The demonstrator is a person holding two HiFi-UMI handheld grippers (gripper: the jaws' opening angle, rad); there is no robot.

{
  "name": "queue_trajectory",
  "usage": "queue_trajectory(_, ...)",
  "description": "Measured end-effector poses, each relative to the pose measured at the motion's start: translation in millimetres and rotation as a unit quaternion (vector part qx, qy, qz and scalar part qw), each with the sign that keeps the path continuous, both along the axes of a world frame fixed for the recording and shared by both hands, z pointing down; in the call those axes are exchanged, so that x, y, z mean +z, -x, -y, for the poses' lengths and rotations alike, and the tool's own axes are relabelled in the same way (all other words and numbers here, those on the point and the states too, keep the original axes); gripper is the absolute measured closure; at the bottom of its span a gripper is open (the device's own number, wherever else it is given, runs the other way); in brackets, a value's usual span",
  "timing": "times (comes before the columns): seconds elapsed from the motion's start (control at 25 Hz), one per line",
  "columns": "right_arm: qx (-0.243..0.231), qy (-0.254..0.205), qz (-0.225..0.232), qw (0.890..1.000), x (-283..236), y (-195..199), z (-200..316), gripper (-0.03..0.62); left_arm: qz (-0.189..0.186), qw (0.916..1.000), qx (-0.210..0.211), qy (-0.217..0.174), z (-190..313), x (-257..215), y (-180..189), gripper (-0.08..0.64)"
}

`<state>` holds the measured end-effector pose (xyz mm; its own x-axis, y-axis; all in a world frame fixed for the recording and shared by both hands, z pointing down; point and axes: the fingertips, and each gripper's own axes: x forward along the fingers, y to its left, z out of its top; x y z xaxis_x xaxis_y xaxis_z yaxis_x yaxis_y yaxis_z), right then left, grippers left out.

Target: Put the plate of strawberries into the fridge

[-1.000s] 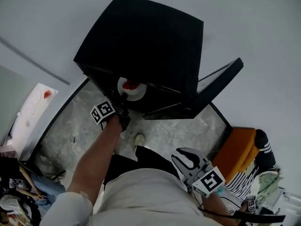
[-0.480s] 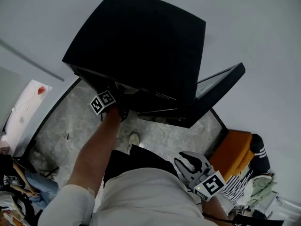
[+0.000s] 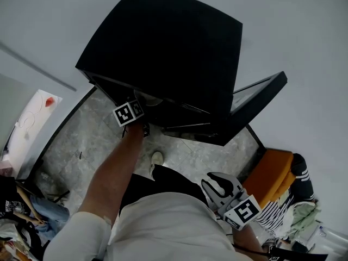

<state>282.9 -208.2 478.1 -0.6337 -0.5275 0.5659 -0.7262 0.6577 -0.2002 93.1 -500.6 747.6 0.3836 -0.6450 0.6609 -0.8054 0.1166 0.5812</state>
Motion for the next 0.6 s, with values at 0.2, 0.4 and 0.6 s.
queue_trajectory(0.2,0.0,-0.004,0.004,1.0,-3.3,13.2,-3.3,0.492,-0.004,0.9999,0.015,0.001,-9.5,-10.8,6.8,0.443)
queue_trajectory(0.4,-0.006,-0.017,0.014,1.0,-7.8,41.2,-6.7,0.492,-0.016,0.9986,0.049,-0.016,-31.1,-34.9,22.1,0.443)
queue_trajectory(0.6,-0.001,-0.034,0.024,0.999,-11.8,73.0,-10.9,0.492,-0.021,0.9921,0.117,-0.04,-69.0,-72.9,38.7,0.443)
